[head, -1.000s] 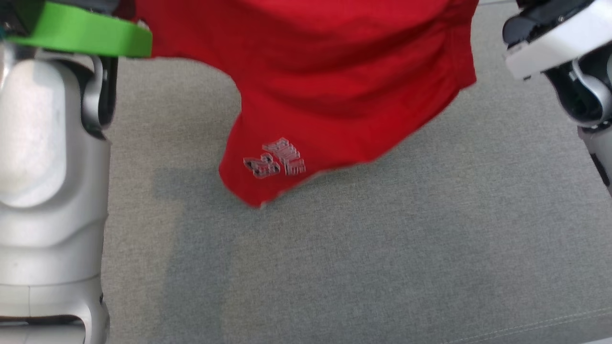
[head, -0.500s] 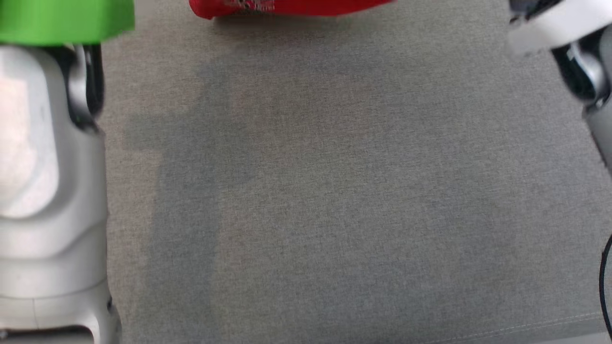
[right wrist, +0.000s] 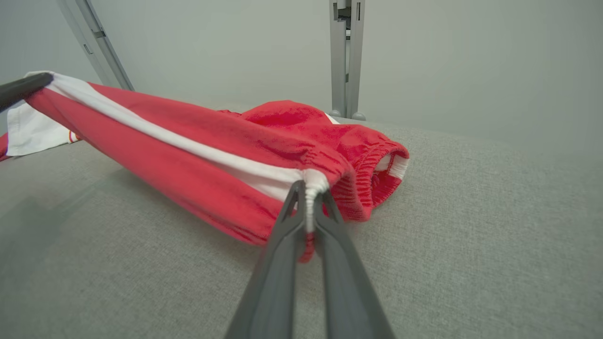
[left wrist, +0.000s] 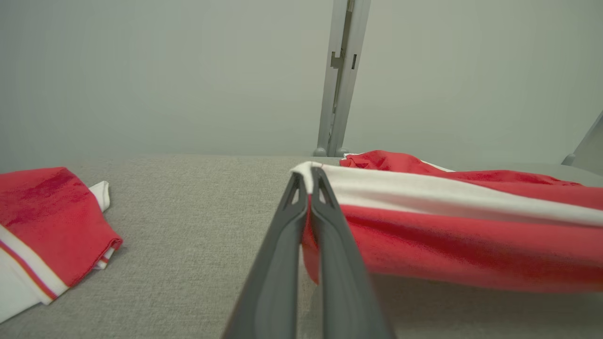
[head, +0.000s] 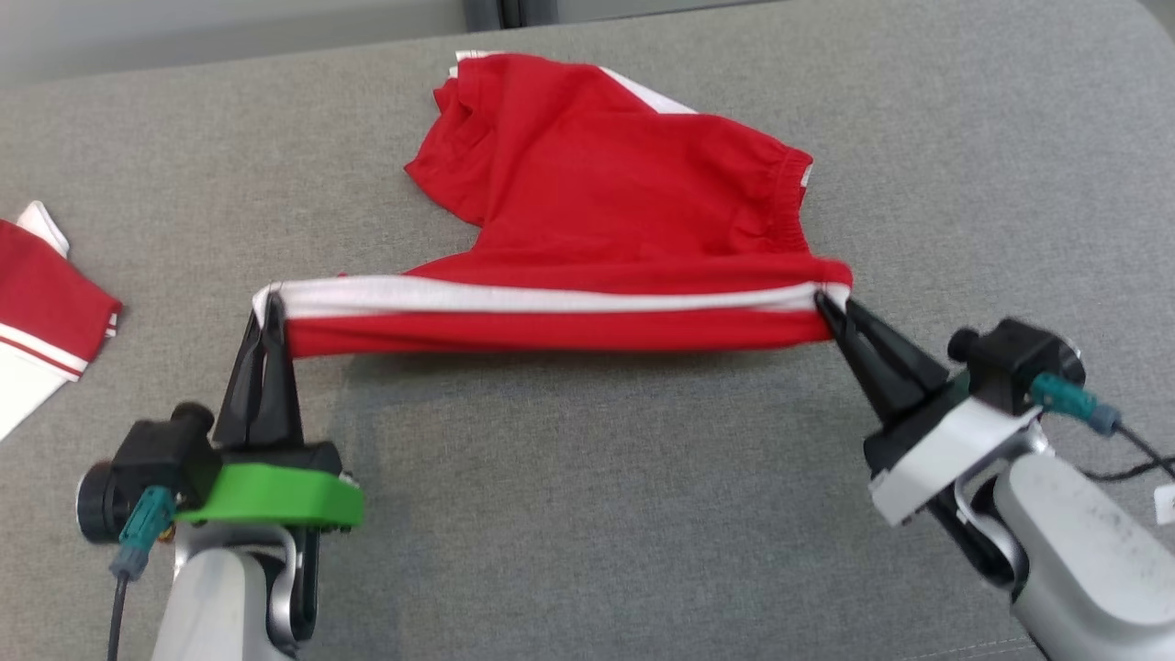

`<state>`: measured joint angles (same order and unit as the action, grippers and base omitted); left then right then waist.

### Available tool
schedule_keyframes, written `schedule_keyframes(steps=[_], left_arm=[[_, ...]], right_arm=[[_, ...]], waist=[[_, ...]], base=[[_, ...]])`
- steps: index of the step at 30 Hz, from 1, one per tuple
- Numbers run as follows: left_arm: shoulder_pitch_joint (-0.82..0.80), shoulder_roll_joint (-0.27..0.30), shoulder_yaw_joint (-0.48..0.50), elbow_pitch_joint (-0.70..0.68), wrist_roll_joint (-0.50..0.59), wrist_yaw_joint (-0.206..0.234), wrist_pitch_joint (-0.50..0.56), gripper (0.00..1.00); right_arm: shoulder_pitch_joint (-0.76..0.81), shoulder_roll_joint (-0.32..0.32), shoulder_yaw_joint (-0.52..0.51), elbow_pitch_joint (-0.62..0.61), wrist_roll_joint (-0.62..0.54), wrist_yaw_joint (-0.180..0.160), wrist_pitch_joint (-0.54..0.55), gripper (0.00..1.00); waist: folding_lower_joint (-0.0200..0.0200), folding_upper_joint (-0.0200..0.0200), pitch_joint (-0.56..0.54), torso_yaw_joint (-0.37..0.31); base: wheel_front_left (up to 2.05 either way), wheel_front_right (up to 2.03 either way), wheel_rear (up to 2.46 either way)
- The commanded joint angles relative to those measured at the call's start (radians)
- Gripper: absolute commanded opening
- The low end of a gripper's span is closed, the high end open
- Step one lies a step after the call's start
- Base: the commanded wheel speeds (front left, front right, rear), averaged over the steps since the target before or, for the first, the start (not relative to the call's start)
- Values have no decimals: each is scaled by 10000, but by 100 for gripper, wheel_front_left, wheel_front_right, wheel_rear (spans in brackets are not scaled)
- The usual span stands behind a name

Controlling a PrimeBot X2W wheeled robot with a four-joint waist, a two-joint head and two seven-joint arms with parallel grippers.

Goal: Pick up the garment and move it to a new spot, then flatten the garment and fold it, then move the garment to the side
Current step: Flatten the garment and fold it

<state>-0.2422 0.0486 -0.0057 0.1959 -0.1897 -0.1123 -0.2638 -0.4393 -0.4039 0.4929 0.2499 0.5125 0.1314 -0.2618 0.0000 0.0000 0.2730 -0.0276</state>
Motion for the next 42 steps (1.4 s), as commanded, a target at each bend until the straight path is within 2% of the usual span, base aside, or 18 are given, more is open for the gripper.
schedule_keyframes(steps=[1, 11, 17, 22, 26, 32, 42], left_arm=[[410, 68, 151, -47, -299, 132, -8, 0], [2841, 57, -344, 172, -1286, 799, -10, 0], [4030, 60, -401, 170, -1200, 814, -10, 0], [4407, 63, -290, -49, -1408, 892, -10, 0], [3637, 59, -527, -182, -1243, 702, -8, 0], [1249, 51, -949, 20, -678, 369, -9, 0], [-2930, 75, -1393, 2012, 335, -48, -9, 0]], right_arm=[[482, -24, -42, -38, -31, -16, -44, 0], [2911, 392, -346, 60, -133, -19, -45, 0], [4065, 573, -504, -13, -166, -19, -47, 0], [4560, 672, -742, -230, -35, -26, -45, 0], [4284, 828, -796, -482, 129, -25, -47, 0], [3135, 1222, -1065, -762, 847, -16, -45, 0], [944, 1783, -987, -458, 2009, -14, -46, 0]], waist=[[0, 0, -634, 19], [0, 0, -2114, 0], [0, 0, -2712, 12], [0, 0, -2738, -77], [0, 0, -2414, -229], [0, 0, -1171, -490], [0, 0, 898, -1298]], base=[[0, 0, 0], [0, 0, 0], [0, 0, 0], [0, 0, 0], [0, 0, 0], [0, 0, 0], [0, 0, 0]])
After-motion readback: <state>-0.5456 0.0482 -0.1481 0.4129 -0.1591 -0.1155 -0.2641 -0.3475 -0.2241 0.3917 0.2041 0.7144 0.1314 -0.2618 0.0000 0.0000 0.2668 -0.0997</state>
